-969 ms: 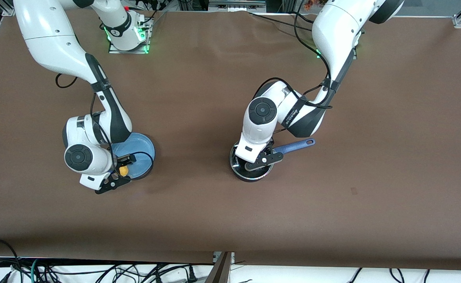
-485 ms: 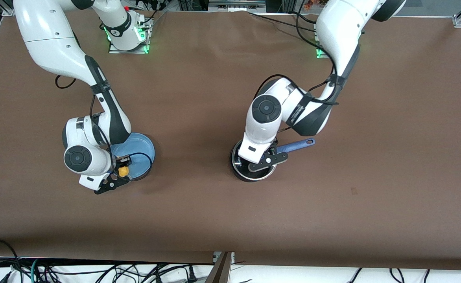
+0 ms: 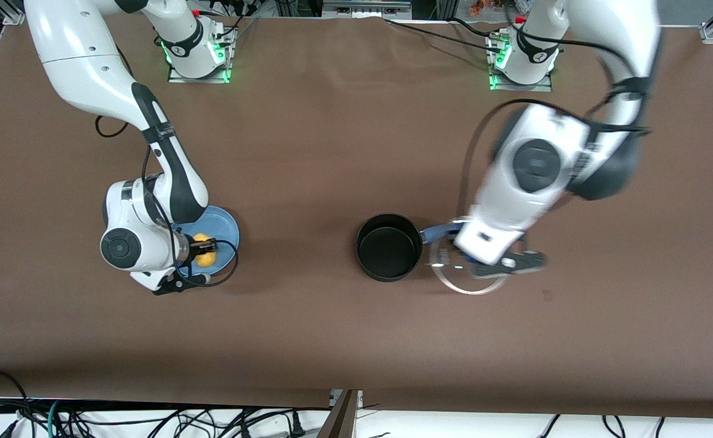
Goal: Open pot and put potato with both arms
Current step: 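Lift the lid off with the left gripper while the right gripper carries the potato, then drop the potato into the saucepan while the left gripper sets the lid down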
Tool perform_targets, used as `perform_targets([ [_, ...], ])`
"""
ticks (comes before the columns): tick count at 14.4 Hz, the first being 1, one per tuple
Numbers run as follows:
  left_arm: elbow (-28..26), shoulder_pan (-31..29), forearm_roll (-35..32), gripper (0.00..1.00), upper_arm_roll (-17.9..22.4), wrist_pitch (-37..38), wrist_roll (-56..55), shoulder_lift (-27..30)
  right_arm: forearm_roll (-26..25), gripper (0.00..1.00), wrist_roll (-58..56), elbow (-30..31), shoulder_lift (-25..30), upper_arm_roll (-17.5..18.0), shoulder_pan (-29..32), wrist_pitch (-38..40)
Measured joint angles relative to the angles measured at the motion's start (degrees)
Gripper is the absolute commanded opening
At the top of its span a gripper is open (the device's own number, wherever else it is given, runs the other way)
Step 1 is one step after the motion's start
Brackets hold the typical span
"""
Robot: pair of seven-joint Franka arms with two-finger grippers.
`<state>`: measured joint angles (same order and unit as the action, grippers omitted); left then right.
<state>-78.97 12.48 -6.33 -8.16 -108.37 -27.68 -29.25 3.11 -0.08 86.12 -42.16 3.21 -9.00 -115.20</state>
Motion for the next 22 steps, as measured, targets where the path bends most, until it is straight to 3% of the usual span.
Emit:
perform_targets([
  [3,-6.6,-6.1,5.0,0.5,7.8,-0.3,23.2,4.8,5.8,0.13,13.6,-2.6,1.2,5.0,-1.1,3.6],
  [6,-12.9,-8.4,9.1,0.5,18.0,-5.0,44.4,6.3,7.0,0.13,32.2,-4.1,1.9,12.3,-3.2,3.8],
  [8,-18.5,-10.6,12.8,0.5,21.2,-10.3,52.9,6.2,7.1,0.13,42.7,-4.1,1.7,14.0,-7.3,0.2],
  [14,-30.9,-12.0,16.4,0.52,22.2,-24.2,57.5,5.1,7.1,0.16,61.6,-5.0,-2.8,14.1,-18.1,-18.3],
  [20,-32.2,-13.8,22.0,0.55,22.3,-28.8,62.8,1.1,7.2,0.18,64.2,-12.6,-7.8,14.0,-18.9,-19.2],
  [21,-32.2,-14.0,22.4,0.58,22.3,-29.4,63.0,0.3,7.2,0.18,64.3,-12.9,-7.9,14.0,-18.9,-18.7],
  [22,-32.2,-14.0,22.7,0.67,22.3,-29.7,63.1,-0.2,7.3,0.18,64.4,-13.4,-7.9,14.0,-19.0,-18.2],
])
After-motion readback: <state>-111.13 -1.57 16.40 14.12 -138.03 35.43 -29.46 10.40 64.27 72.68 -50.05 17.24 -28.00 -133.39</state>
